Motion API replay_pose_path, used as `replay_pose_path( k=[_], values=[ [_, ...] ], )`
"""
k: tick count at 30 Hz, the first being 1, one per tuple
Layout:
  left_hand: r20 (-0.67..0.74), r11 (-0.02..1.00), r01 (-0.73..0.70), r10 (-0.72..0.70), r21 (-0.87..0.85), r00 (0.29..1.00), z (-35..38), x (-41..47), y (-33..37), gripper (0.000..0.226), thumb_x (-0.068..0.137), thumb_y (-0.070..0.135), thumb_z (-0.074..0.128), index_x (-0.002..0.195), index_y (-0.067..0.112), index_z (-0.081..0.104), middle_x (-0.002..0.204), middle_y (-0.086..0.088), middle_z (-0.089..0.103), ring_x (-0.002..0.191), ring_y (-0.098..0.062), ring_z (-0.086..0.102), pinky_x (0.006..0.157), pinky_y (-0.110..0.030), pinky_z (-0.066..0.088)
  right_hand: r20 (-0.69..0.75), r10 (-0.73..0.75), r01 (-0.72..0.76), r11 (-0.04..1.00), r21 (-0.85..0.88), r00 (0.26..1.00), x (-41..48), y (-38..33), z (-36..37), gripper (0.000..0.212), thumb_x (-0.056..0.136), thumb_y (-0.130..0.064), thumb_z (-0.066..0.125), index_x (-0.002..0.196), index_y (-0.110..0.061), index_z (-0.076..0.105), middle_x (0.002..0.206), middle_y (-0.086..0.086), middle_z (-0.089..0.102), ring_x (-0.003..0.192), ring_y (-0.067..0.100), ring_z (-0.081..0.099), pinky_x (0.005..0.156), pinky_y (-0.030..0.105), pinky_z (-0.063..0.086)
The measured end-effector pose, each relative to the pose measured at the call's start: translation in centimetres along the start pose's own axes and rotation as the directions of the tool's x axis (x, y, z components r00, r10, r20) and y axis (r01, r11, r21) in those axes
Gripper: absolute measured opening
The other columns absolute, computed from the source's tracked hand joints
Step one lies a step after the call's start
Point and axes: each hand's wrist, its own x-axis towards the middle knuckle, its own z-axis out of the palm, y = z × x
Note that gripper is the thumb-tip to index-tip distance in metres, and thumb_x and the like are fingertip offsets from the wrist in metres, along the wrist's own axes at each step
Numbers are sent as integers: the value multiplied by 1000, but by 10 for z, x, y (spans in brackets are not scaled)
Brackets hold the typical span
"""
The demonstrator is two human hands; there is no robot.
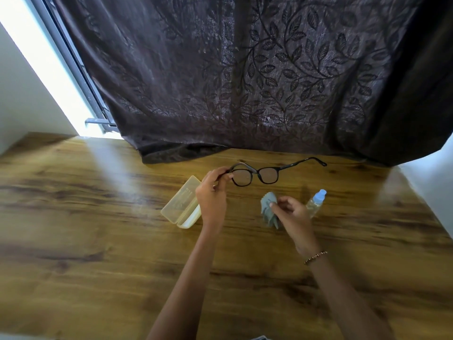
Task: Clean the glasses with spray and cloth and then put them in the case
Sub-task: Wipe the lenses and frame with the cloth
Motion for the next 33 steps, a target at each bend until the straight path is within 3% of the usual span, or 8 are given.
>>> replay_pose_path(
  k=[6,9,14,16,19,25,29,33],
  values=[
    [28,997,-13,11,78,1000,7,-5,-5,17,86,-2,63,99,7,70,93,-1,71,83,0,63,73,-12,49,-100,-276,286,952,106,956,-15,-51,20,13,89,-22,67,97,-31,64,95,-11,69,85,-4,65,70,12,51],
    [49,995,-20,16,98,999,8,-6,-7,17,86,-1,62,97,9,70,91,2,70,82,-4,64,73,-22,54,-157,-460,449,888,-101,874,-5,-64,29,13,89,-18,67,101,-21,69,94,-13,65,83,-8,62,72,7,48],
    [70,993,-4,-4,115,998,8,-5,-11,12,89,4,60,98,10,68,91,4,70,84,-8,65,74,-30,55,37,-644,560,633,-534,764,7,-61,43,24,87,0,62,109,-5,71,95,2,62,87,13,57,77,17,50],
    [58,994,24,-30,103,998,7,-5,-9,13,91,1,57,97,8,66,91,3,69,84,-5,65,73,-24,54,71,-660,539,542,-645,748,3,-58,45,26,85,2,63,108,-3,71,95,6,61,88,22,56,75,22,48],
    [51,994,7,-13,113,999,7,-4,-7,13,90,-1,57,96,8,64,91,2,68,84,-3,64,73,-19,51,125,-638,545,522,-656,760,-10,-54,48,27,84,2,62,109,-3,70,100,7,60,92,23,55,75,20,42],
    [60,993,1,-9,122,998,6,-4,-5,13,90,-2,56,95,7,64,91,2,68,84,-2,63,72,-13,48,217,-584,547,475,-689,782,0,-54,46,40,84,1,64,124,-1,61,110,7,52,95,21,52,79,30,54],
    [69,985,-67,56,160,996,6,-1,-2,14,89,-5,57,92,6,64,88,1,67,82,-1,61,68,-13,48,203,-579,550,521,-653,790,-9,-57,46,27,84,-1,63,109,-3,69,102,5,54,90,16,52,78,18,41],
    [76,983,-84,72,163,994,7,0,-1,13,88,-5,55,90,6,63,85,0,66,79,-9,61,67,-21,51,240,-596,596,521,-610,766,-3,-59,47,37,86,3,59,122,0,62,109,8,54,94,21,55,82,13,35]
  ],
)
